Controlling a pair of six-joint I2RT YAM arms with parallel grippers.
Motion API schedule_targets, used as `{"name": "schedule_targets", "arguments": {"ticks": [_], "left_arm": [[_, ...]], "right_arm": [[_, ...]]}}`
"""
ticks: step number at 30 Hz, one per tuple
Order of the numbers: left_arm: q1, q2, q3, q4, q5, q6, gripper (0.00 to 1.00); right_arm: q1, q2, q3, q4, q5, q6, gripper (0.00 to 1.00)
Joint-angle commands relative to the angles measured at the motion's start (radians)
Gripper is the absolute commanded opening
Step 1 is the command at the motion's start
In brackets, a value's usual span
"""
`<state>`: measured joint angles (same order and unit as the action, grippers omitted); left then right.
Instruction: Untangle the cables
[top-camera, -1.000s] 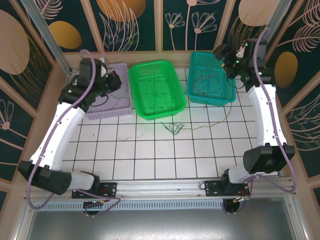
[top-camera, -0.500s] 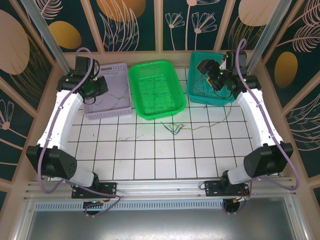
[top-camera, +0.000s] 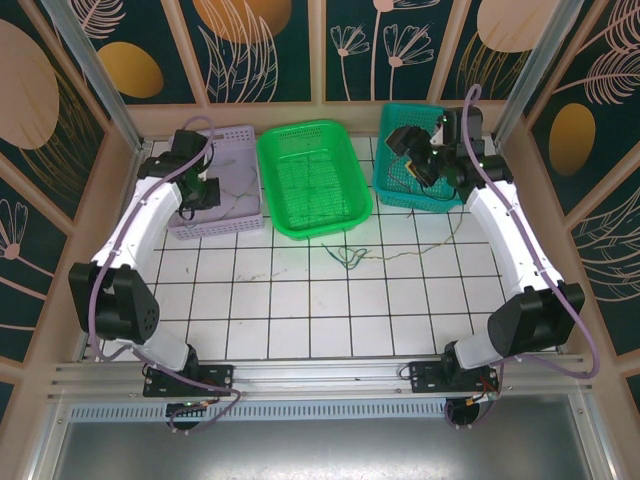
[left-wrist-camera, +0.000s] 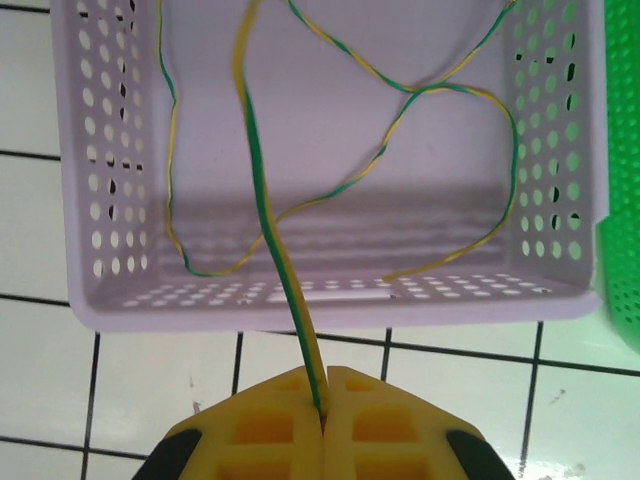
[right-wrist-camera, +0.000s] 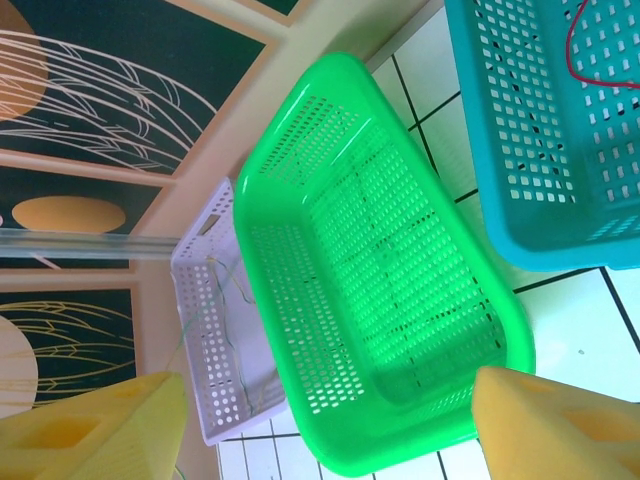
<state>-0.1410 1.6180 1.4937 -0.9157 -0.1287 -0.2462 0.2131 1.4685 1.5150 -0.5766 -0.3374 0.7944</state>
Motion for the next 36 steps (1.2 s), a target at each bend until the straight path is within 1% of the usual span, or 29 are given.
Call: {"name": "schedule_targets", "arguments": {"ticks": [1,5,6,11,13,16,18,21,23,26,29,30,32,33,35,36], "left_arm": [[0.007,0.073,0.079,0.041,-0.074,0.097,0.0],[0.007,0.17,0.128,0.041,-0.103,0.154,0.0],[0.006,0.189,0.134,0.074,-0.106,0.171,0.0],[0.009,0.271,0.172,0.111,-0.15,0.21,0.0],[0.009,0.286,0.172,0.157,-0.148,0.225,0.0],[0.009,0.296,0.132,0.259,-0.184,0.259,0.0],[0.01,0.29,0.075,0.361,-0.19,0.288,0.0],[0.009,0.273,-0.028,0.493,-0.122,0.342,0.0],[0.009,0.278,-0.048,0.508,-0.117,0.326,0.0],[0.009,0.302,-0.066,0.481,-0.113,0.297,0.0],[0.009,0.312,-0.104,0.48,-0.133,0.276,0.0],[0.009,0.312,-0.105,0.475,-0.143,0.27,0.04],[0.009,0.309,-0.094,0.448,-0.167,0.259,0.31],[0.009,0.306,-0.09,0.44,-0.18,0.256,0.4],[0.009,0.292,-0.08,0.42,-0.201,0.249,0.51],[0.009,0.285,-0.077,0.412,-0.205,0.249,0.53]], "right_arm": [[0.014,-0.021,-0.019,0.03,0.018,0.009,0.76],[0.021,-0.027,-0.03,0.025,0.021,0.01,0.75],[0.02,-0.031,-0.032,0.022,0.023,0.009,0.75],[0.02,-0.043,-0.036,0.001,0.035,0.001,0.75],[0.021,-0.046,-0.044,0.001,0.036,0.002,0.75],[0.021,-0.052,-0.056,0.0,0.037,0.005,0.75],[0.023,-0.056,-0.061,0.0,0.037,0.009,0.75],[0.022,-0.059,-0.066,-0.001,0.038,0.007,0.75],[0.02,-0.06,-0.07,-0.006,0.042,0.004,0.75],[0.02,-0.064,-0.079,-0.005,0.047,0.005,0.75],[0.019,-0.068,-0.094,0.004,0.047,0.011,0.75],[0.019,-0.068,-0.097,0.006,0.046,0.012,0.75],[0.019,-0.067,-0.103,0.012,0.046,0.014,0.75],[0.02,-0.066,-0.105,0.014,0.045,0.013,0.75],[0.02,-0.061,-0.108,0.018,0.04,0.015,0.75],[0.02,-0.059,-0.11,0.021,0.039,0.014,0.75]]}}
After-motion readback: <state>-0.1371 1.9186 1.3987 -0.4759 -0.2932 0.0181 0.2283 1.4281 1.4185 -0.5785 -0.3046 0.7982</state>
